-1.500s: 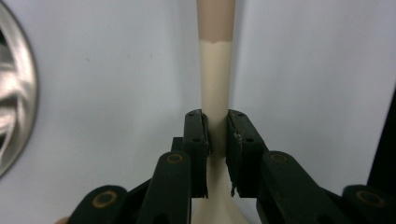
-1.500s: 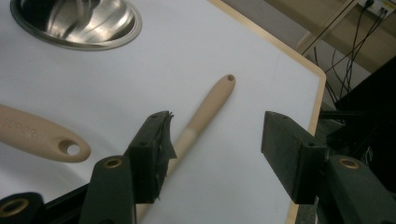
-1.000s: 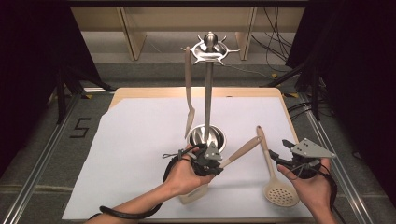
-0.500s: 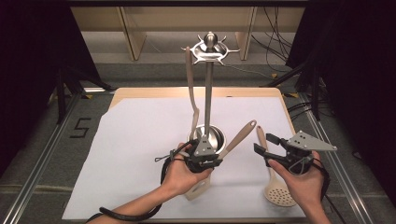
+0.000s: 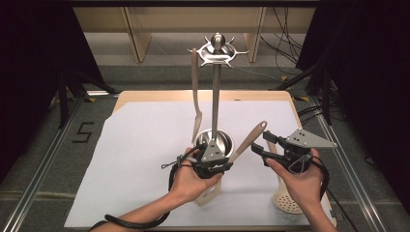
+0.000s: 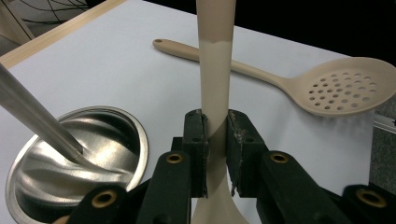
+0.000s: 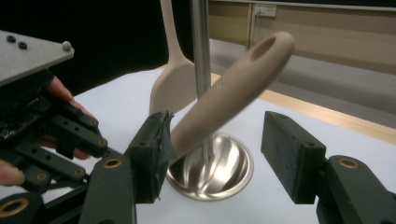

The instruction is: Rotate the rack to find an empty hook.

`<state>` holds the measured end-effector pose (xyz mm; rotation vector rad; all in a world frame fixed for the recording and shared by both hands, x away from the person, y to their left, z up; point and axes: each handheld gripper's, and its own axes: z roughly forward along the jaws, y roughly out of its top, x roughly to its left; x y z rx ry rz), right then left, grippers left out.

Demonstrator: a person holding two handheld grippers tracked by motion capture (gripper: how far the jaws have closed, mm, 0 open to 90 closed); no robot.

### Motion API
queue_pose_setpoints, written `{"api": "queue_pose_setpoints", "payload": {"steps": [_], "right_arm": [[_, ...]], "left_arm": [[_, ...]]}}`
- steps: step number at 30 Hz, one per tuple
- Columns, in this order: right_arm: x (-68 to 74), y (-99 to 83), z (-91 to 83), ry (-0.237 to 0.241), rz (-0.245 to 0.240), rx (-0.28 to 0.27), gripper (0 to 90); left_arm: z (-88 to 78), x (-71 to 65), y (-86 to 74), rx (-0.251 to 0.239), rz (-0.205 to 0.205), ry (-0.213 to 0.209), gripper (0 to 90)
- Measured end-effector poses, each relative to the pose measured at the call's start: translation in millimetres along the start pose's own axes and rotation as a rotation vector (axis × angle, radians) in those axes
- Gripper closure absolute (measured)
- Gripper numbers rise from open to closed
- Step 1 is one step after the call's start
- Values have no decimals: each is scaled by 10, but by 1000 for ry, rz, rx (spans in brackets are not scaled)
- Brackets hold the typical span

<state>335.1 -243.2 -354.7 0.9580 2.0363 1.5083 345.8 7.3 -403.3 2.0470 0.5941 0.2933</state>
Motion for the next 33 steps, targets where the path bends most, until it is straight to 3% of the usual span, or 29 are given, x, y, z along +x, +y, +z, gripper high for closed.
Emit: {"api": "queue_pose_setpoints", "payload": {"steps": [2, 3, 4, 7, 8, 9, 11, 12, 13, 16, 18, 19, 20, 21, 22, 27, 30, 32, 33], "right_arm": [[3, 39, 23, -3, 2, -7, 436], [18, 56, 33, -3, 26, -8, 439], [6, 69, 46, -5, 14, -15, 442], [29, 111, 79, 7, 45, -13, 459], [23, 122, 96, 6, 36, -22, 468], [35, 143, 102, -6, 46, -16, 491], [24, 153, 130, -5, 39, -43, 528], [35, 160, 126, -3, 61, -34, 542], [4, 170, 137, -6, 19, -44, 557], [35, 174, 149, -4, 43, -55, 586], [15, 194, 152, -4, 7, -64, 615], [29, 199, 150, 8, 23, -63, 627], [49, 201, 146, 15, 48, -59, 639], [48, 206, 153, 42, 41, -67, 649], [60, 213, 140, 35, 42, -61, 656], [104, 246, 128, 68, 41, -70, 681], [136, 300, 96, 92, 31, -77, 704], [163, 333, 71, 101, 23, -83, 711], [174, 348, 64, 121, 27, -85, 717]], "left_arm": [[-22, 24, 10, 25, 52, 2, 782], [-23, 22, 8, 25, 51, 4, 782], [-19, 16, 7, 18, 47, 2, 782], [-22, 9, 6, 14, 46, 2, 782], [-23, -5, 1, 14, 21, 6, 781], [-27, 13, 5, 12, 46, 6, 781], [-27, 14, 3, 11, 44, 8, 781], [-22, 16, -2, 6, 46, 9, 780], [-22, 16, -2, 6, 46, 9, 780], [-21, 15, 0, 10, 55, 9, 780], [-17, 15, 1, 12, 56, 7, 779], [-2, -7, -6, 0, 16, -1, 779], [13, -15, -8, -9, 17, 8, 779], [13, -15, -8, -9, 17, 8, 778], [-4, 23, 3, 23, 79, 12, 778], [22, -7, 8, 2, 33, 4, 776], [38, 0, 38, -33, 39, -20, 774], [8, 7, 68, -16, 25, -36, 769], [4, 23, 78, -37, 28, -47, 757]]}}
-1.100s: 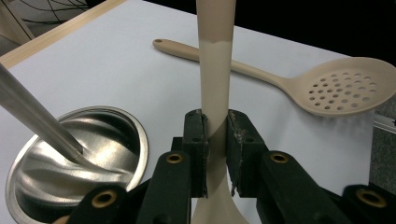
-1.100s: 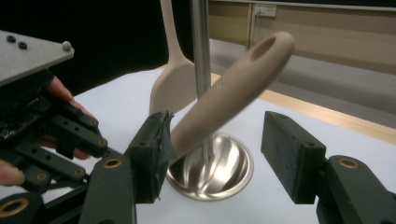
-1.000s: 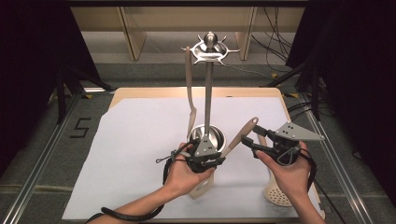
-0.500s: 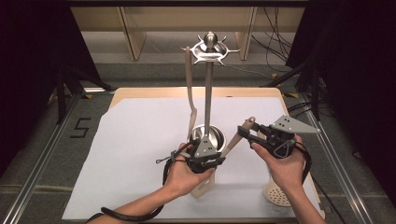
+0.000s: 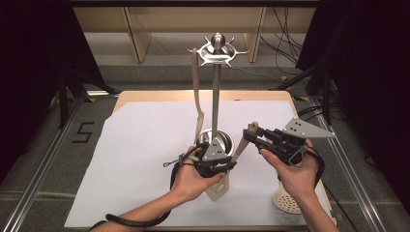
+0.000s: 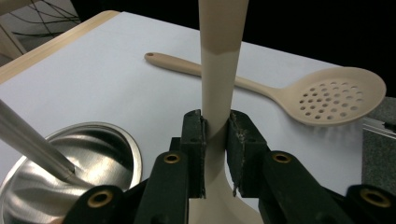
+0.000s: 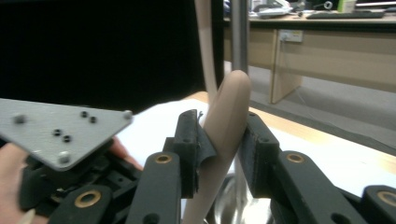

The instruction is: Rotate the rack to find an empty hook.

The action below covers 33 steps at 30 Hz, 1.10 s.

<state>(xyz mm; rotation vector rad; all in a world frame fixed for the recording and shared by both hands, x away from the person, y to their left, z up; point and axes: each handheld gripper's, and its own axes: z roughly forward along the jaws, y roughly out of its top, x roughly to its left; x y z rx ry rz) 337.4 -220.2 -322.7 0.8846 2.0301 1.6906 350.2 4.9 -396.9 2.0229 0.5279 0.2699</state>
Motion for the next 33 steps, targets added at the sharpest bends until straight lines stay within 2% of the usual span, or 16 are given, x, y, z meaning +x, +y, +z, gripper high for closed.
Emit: {"api": "queue_pose_setpoints", "payload": {"steps": [1, 2, 7, 8, 10, 11, 12, 14, 17, 18, 20, 21, 23, 31, 32, 33], "right_arm": [[3, 12, -5, 10, -3, -6, 721], [26, 36, -12, 40, -2, -5, 726], [50, 117, -27, 96, -45, -21, 742], [59, 166, -31, 116, -82, -15, 743], [79, 196, -39, 124, -88, -3, 743], [70, 235, -28, 141, -116, -6, 744], [70, 235, -28, 141, -116, -6, 744], [71, 253, -27, 172, -100, 15, 744], [50, 262, -8, 201, -104, -2, 744], [53, 259, -13, 216, -87, 9, 744], [26, 255, 2, 225, -109, -17, 744], [35, 240, -1, 247, -76, 10, 744], [20, 233, 13, 265, -89, -7, 744], [-64, 214, 23, 371, -47, 8, 743], [-64, 214, 23, 371, -47, 8, 743], [-93, 220, 43, 391, -76, -12, 744]], "left_arm": [[-11, 16, 13, -9, 13, -9, 747], [-33, 9, 26, -19, -19, -20, 720], [-184, 24, 160, -74, 4, -91, 621], [-203, 29, 178, -84, 17, -104, 585], [-258, 37, 228, -101, 52, -120, 567], [-275, 38, 251, -107, 73, -122, 550], [-284, 48, 277, -116, 106, -127, 550], [-297, 62, 320, -126, 128, -135, 535], [-298, 88, 359, -138, 134, -144, 536], [-296, 97, 363, -137, 137, -149, 540], [-289, 102, 362, -139, 128, -155, 548], [-286, 113, 364, -140, 124, -167, 557], [-286, 115, 365, -142, 124, -169, 566], [-303, 108, 353, -139, 132, -178, 575], [-302, 106, 351, -137, 131, -179, 575], [-297, 105, 349, -135, 132, -183, 577]]}}
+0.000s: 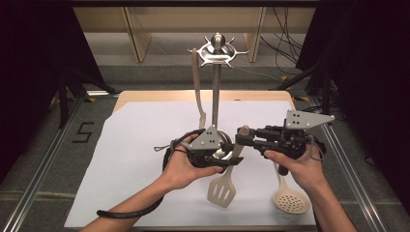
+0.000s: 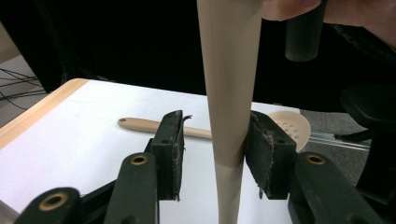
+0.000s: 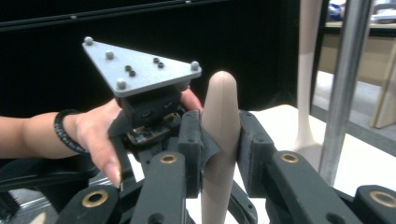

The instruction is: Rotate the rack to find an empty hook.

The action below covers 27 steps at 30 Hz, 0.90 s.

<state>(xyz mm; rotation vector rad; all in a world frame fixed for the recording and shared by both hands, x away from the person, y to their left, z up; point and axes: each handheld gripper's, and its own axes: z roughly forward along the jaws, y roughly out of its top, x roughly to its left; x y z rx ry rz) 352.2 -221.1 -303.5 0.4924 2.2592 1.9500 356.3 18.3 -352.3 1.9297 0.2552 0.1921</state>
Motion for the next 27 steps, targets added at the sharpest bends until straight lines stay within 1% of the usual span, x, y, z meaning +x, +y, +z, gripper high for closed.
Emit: {"api": "queue_pose_setpoints", "payload": {"steps": [1, 2, 3, 4, 5, 6, 7, 8, 9, 10, 11, 12, 13, 14, 15, 16, 17, 18, 19, 20, 21, 22, 23, 25, 26, 27], "right_arm": [[6, 1, -3, 9, 13, 8, 744], [6, 1, -3, 9, 13, 8, 744], [11, 8, -4, 33, 14, 26, 744], [11, 8, -4, 33, 14, 26, 744], [11, 10, -1, 42, 9, 27, 744], [0, 11, 13, 43, -22, 8, 744], [3, 14, 10, 49, -19, 17, 743], [-3, 18, 11, 47, -35, 18, 743], [14, 18, 11, 54, -18, 27, 743], [8, 19, 16, 53, -29, 18, 742], [8, 19, 16, 53, -29, 18, 742], [16, 13, 26, 43, -28, 2, 741], [8, 15, 19, 58, -35, 13, 741], [3, 14, 23, 65, -53, 7, 740], [40, 8, 16, 68, -38, 7, 730], [40, 8, 16, 68, -38, 7, 730], [28, 8, 29, 92, -49, -26, 628], [28, 8, 29, 92, -49, -26, 628], [35, 18, 8, 66, -37, -35, 543], [32, 26, -6, 50, -38, -40, 498], [49, 35, -71, 29, -18, -59, 436], [49, 35, -71, 29, -18, -59, 436], [47, 32, -99, 17, -16, -74, 406], [33, 12, -175, -28, -29, -87, 391], [20, -7, -218, -54, -26, -92, 384], [6, -48, -295, -103, 1, -92, 382]], "left_arm": [[0, 0, 0, 0, 0, 0, 579], [2, -1, 0, 1, 1, -2, 579], [4, -4, 1, 0, 1, -2, 588], [6, -5, 3, -1, 1, -6, 588], [6, -9, 4, 0, -2, -10, 593], [9, -14, 4, -1, -2, -17, 603], [10, -17, 4, -1, 0, -22, 616], [11, -19, 5, -1, 0, -28, 633], [11, -27, 6, -3, 0, -38, 679], [11, -27, 6, -3, 0, -38, 709], [12, -35, 7, -5, 2, -46, 709], [13, -41, 8, -2, 6, -43, 738], [12, -44, 9, -3, 3, -42, 742], [8, -51, 11, -5, -10, -42, 745], [6, -55, 13, -6, -12, -39, 750], [6, -63, 15, -6, -9, -30, 750], [5, -68, 18, 2, 2, -10, 752], [1, -70, 21, 13, 6, 14, 752], [-2, -67, 20, 14, 6, 24, 752], [-11, -59, 21, 10, -5, 39, 753], [-22, -48, 22, 8, -19, 46, 754], [-41, -34, 26, 10, -30, 53, 754], [-55, -21, 28, 6, -40, 57, 754], [-92, 3, 35, 5, -49, 84, 754], [-113, 14, 38, -1, -64, 101, 754], [-127, 22, 41, 1, -68, 111, 754]]}}
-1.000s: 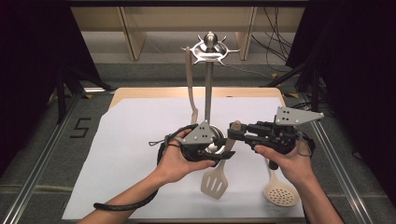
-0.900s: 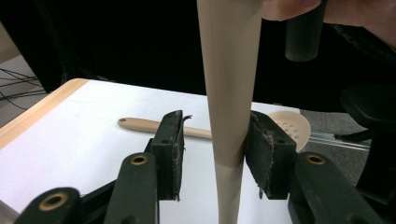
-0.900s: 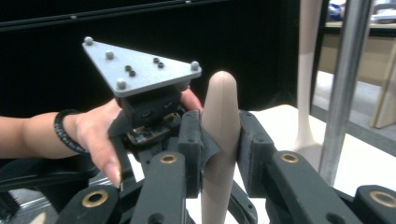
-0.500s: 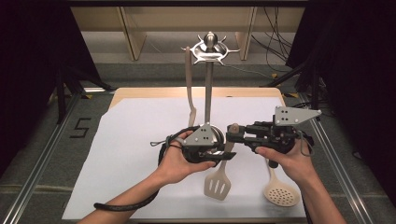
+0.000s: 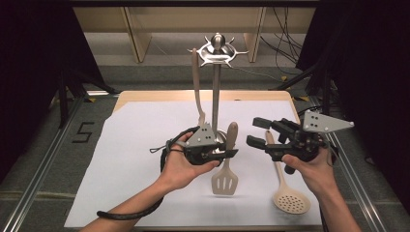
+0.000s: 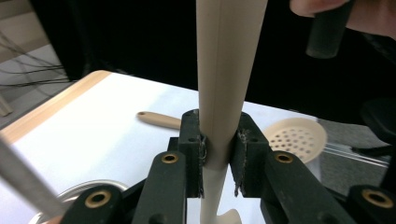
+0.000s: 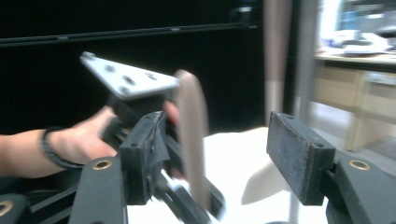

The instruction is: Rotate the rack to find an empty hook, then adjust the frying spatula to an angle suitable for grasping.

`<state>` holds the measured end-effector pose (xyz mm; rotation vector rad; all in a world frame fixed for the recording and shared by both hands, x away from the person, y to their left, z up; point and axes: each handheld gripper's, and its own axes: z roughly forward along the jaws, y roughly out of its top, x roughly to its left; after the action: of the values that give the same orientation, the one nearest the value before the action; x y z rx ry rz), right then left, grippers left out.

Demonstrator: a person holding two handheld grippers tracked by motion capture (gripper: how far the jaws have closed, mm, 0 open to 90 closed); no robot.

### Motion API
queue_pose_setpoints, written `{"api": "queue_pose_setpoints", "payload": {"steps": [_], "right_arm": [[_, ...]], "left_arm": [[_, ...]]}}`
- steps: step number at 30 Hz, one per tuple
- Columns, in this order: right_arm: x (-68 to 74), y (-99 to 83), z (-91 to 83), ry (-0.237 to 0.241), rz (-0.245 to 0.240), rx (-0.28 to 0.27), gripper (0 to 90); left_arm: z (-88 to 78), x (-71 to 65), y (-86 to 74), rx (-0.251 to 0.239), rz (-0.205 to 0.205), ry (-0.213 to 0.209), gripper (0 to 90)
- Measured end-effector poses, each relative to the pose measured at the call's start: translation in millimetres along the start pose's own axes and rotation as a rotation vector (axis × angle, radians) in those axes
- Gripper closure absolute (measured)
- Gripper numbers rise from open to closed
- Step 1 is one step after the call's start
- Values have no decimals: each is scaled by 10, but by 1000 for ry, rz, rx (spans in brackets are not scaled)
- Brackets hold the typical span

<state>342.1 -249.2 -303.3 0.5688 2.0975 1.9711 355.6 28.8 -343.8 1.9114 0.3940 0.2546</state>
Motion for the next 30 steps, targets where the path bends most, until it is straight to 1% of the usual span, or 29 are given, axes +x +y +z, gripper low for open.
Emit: {"api": "queue_pose_setpoints", "payload": {"steps": [1, 2, 3, 5, 6, 8, 9, 10, 11, 12, 13, 14, 15, 16, 17, 18, 20, 21, 22, 23, 24, 25, 26, 27, 28, 30], "right_arm": [[-53, -44, -72, -70, 10, -6, 381], [-99, -77, -115, -126, -3, -10, 381], [-99, -77, -115, -126, -3, -10, 381], [-137, -158, -192, -251, 14, 36, 386], [-180, -198, -221, -308, -18, 60, 388], [-193, -285, -269, -401, 3, 123, 391], [-229, -323, -293, -419, -20, 140, 393], [-248, -354, -304, -439, -24, 145, 395], [-269, -381, -311, -458, -47, 148, 395], [-257, -409, -316, -470, -29, 165, 395], [-257, -409, -316, -470, -29, 165, 395], [-272, -410, -328, -457, -48, 177, 395], [-260, -409, -329, -464, -53, 172, 395], [-260, -409, -329, -464, -53, 172, 395], [-251, -401, -340, -451, -43, 181, 395], [-245, -397, -354, -455, -37, 165, 395], [-252, -390, -368, -455, -45, 172, 395], [-248, -388, -370, -469, -43, 158, 395], [-249, -384, -375, -469, -40, 157, 395], [-255, -368, -390, -461, -39, 170, 395], [-250, -359, -384, -471, -29, 161, 395], [-250, -359, -384, -471, -29, 161, 395], [-272, -348, -388, -468, -52, 165, 394], [-275, -347, -386, -466, -57, 165, 394], [-264, -348, -380, -469, -40, 166, 394], [-254, -361, -370, -470, -40, 159, 393]], "left_arm": [[-28, 10, 4, 0, -30, 25, 755], [-28, 10, 4, 0, -30, 25, 754], [-44, 36, 13, 1, -15, 30, 754], [-76, 59, 23, 0, -24, 48, 755], [-90, 66, 27, 1, -25, 57, 754], [-127, 94, 38, 2, -26, 77, 755], [-144, 110, 43, 3, -26, 83, 755], [-160, 125, 48, 1, -30, 90, 755], [-174, 141, 53, -3, -34, 95, 755], [-186, 153, 58, -2, -35, 99, 754], [-202, 171, 65, -7, -34, 107, 754], [-213, 182, 72, -10, -36, 117, 754], [-225, 196, 80, -10, -30, 122, 754], [-239, 209, 89, -8, -25, 126, 754], [-250, 216, 97, -11, -28, 128, 754], [-277, 231, 119, -12, -26, 122, 754], [-290, 236, 132, -15, -30, 120, 754], [-305, 247, 145, -13, -22, 117, 754], [-328, 255, 166, -14, -21, 117, 754], [-347, 265, 183, -16, -14, 116, 754], [-391, 283, 217, -16, -3, 119, 753], [-391, 283, 217, -16, -3, 119, 753], [-414, 293, 233, -17, 3, 123, 753], [-438, 305, 248, -15, 7, 124, 754], [-454, 311, 257, -16, 4, 124, 754], [-487, 337, 277, -14, 0, 115, 754]]}}
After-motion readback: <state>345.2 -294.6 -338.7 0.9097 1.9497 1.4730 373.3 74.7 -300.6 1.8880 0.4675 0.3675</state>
